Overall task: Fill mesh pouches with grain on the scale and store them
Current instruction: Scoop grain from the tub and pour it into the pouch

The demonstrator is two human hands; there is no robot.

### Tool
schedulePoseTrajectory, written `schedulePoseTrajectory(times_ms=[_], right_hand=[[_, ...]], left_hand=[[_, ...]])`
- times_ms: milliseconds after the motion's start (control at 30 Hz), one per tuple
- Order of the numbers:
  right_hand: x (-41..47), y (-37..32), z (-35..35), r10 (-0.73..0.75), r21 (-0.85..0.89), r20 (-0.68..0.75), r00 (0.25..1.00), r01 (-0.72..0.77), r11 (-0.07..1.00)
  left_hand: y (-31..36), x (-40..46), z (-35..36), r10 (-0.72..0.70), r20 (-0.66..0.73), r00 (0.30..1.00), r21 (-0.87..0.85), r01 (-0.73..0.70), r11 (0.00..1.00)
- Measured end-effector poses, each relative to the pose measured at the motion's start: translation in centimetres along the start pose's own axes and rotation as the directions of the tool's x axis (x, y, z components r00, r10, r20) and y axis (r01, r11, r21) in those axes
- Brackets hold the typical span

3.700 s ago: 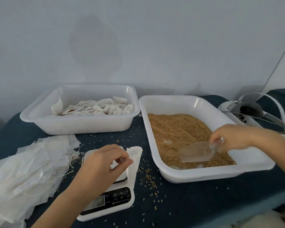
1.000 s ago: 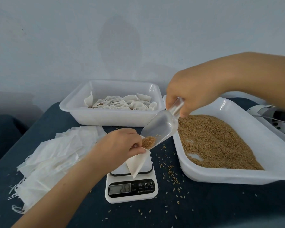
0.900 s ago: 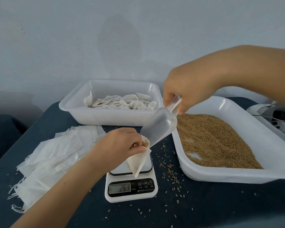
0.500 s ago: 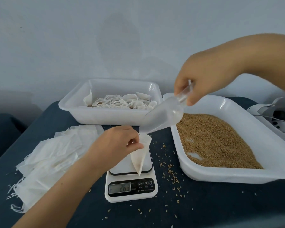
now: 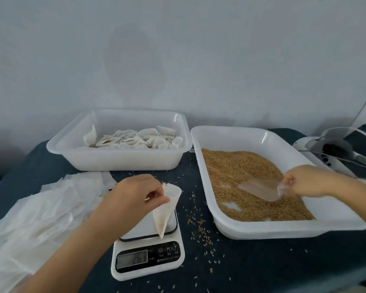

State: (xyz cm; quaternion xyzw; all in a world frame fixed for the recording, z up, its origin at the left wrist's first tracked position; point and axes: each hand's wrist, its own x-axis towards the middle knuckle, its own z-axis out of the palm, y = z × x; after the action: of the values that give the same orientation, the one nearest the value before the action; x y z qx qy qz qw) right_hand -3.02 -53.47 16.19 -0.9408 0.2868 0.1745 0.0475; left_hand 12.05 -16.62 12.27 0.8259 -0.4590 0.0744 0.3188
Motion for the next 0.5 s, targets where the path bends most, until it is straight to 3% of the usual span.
schedulePoseTrajectory(times_ms=[167,500], right_hand=[[2.4,-0.9,0.5,-0.016,0.030,-0.017,1.000,0.017,0.999],[7.8,-8.1,1.3,-0.017,0.180,-0.203,0.979,0.055,0.982]], left_hand=[[0.2,0.1,0.2,0.008,-0.025,1.000,0.007,-0.008,1.000],[0.3,-0.7,-0.2,-0.022,-0.048,0.999,-0.009,0.021,1.000]])
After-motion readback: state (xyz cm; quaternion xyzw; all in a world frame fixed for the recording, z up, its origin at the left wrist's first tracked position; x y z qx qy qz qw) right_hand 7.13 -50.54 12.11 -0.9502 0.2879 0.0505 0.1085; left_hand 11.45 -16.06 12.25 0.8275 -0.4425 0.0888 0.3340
